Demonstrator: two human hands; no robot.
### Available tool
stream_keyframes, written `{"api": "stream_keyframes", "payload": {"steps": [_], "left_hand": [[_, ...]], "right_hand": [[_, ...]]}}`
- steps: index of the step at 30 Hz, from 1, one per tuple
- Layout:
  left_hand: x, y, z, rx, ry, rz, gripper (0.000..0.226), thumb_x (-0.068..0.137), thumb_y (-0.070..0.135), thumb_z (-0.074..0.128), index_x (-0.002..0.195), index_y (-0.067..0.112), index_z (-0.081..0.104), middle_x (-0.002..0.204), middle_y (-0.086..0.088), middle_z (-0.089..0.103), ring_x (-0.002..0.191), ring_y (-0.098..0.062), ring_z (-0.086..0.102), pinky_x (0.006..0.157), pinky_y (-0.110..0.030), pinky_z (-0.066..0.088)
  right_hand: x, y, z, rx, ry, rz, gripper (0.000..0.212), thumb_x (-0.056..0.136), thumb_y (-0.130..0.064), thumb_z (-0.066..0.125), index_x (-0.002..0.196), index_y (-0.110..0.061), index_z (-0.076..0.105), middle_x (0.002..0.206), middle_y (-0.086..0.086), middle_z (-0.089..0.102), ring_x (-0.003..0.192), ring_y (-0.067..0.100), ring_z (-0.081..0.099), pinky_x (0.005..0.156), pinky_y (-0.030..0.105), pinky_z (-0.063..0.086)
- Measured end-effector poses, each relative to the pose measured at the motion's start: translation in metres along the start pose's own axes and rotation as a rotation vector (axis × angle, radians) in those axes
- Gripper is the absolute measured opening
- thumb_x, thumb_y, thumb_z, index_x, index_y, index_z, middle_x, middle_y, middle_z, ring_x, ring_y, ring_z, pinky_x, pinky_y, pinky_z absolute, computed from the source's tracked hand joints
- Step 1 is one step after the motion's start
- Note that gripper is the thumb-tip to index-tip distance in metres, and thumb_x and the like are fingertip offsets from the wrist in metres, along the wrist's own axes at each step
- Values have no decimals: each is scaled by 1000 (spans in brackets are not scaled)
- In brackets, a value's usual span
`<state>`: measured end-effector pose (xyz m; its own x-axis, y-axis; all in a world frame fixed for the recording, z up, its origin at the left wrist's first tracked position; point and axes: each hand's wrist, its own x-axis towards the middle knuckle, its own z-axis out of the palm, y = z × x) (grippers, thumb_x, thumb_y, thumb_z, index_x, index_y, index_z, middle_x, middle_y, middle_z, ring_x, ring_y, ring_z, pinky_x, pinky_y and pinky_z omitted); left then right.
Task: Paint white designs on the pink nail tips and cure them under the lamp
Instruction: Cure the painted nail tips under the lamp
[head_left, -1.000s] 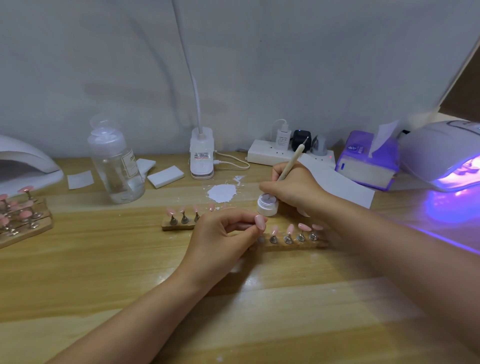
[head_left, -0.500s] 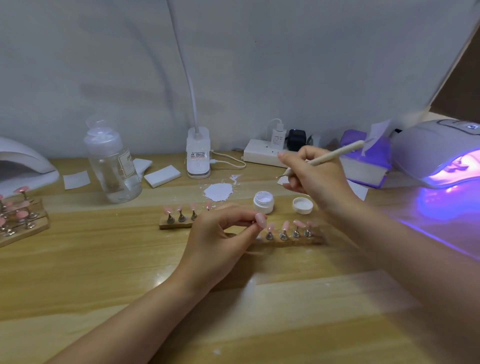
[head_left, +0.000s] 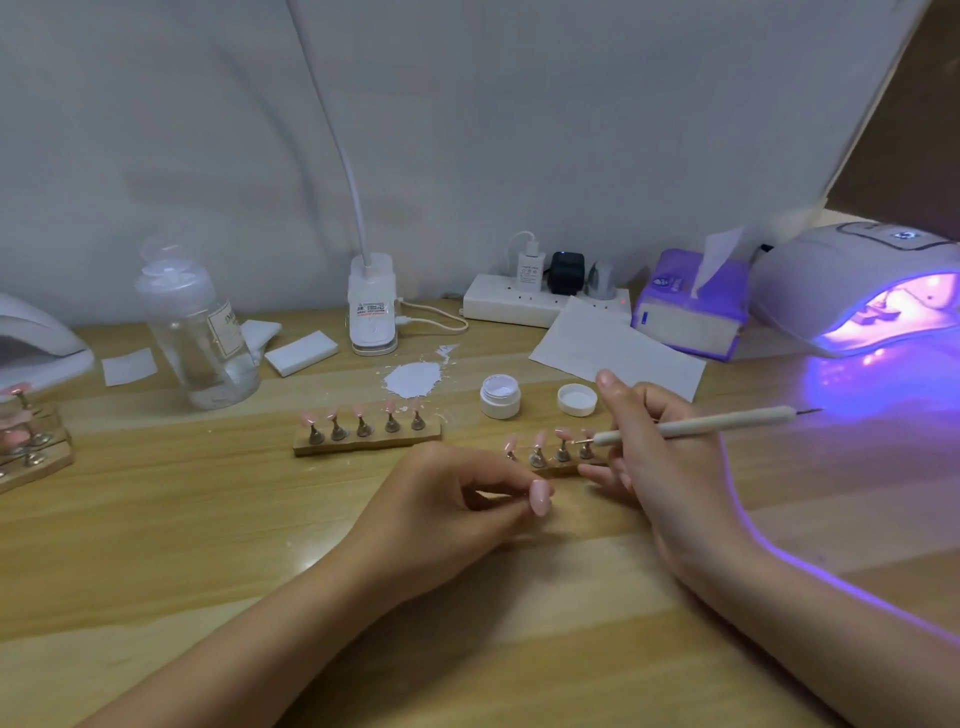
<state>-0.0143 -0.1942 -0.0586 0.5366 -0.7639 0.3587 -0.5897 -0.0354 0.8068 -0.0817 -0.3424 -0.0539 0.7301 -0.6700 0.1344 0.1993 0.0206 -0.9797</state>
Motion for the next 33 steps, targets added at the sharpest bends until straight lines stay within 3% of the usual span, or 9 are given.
{"api": "stream_keyframes", "payload": {"steps": [3,7,10,15,17,21,24,28,33], "left_hand": [[1,0,-1,22,-4,-25,4,78,14,71,76,14,75,69,10,71,60,7,54,56,-11,42],[4,-2,-1,21,11,-38,7,78,18,70,73,17,74,68,-2,70,60,3,48,58,-17,43],[6,-4,-2,13,13,-66,10,79,12,70,74,20,73,79,1,73,69,-2,60,71,-23,51],[10,-8,-1,9,56,-120,25,80,4,67,66,26,70,83,-1,73,89,-19,68,83,-39,52],[12,-8,-1,-7,54,-148,29,80,0,65,65,24,68,84,-2,72,87,-15,68,85,-36,52],[13,-7,0,-40,66,-170,22,80,1,66,67,18,69,84,-5,72,77,-4,64,82,-28,51],[12,-6,1,-87,83,-167,19,79,3,68,67,17,70,82,-9,72,75,-4,63,80,-27,51],[12,-7,1,-109,94,-140,19,78,-3,67,67,11,69,78,-11,72,73,-2,61,79,-25,52],[12,-6,5,-124,124,-128,9,79,1,67,71,4,71,77,-7,73,73,-3,63,76,-24,52]], "right_hand": [[3,3,-2,-3,7,51,44,83,-41,59,42,-29,58,31,-13,40,56,5,66,62,27,58],[9,7,-4,7,0,58,39,81,-45,61,45,-29,60,34,-11,42,68,12,70,57,25,58],[14,11,-3,5,-5,63,42,82,-44,61,44,-26,57,36,-12,46,76,17,71,54,22,54],[20,12,2,12,-10,95,43,83,-38,63,46,-20,52,36,-11,49,60,4,68,51,20,53],[23,12,6,15,4,89,41,84,-35,63,51,-17,46,38,-10,50,59,6,67,52,20,54],[27,9,11,47,24,94,41,85,-34,63,53,-16,43,41,-6,50,74,20,69,54,23,54],[20,7,12,97,-20,77,40,86,-35,59,56,-14,43,33,-8,43,59,18,61,59,29,57],[7,5,14,132,-100,-33,33,76,-42,61,59,-15,52,38,-2,49,41,9,47,44,16,44],[3,3,12,136,-169,-121,33,60,-37,71,55,-15,47,43,-6,52,47,7,57,60,25,54]]}}
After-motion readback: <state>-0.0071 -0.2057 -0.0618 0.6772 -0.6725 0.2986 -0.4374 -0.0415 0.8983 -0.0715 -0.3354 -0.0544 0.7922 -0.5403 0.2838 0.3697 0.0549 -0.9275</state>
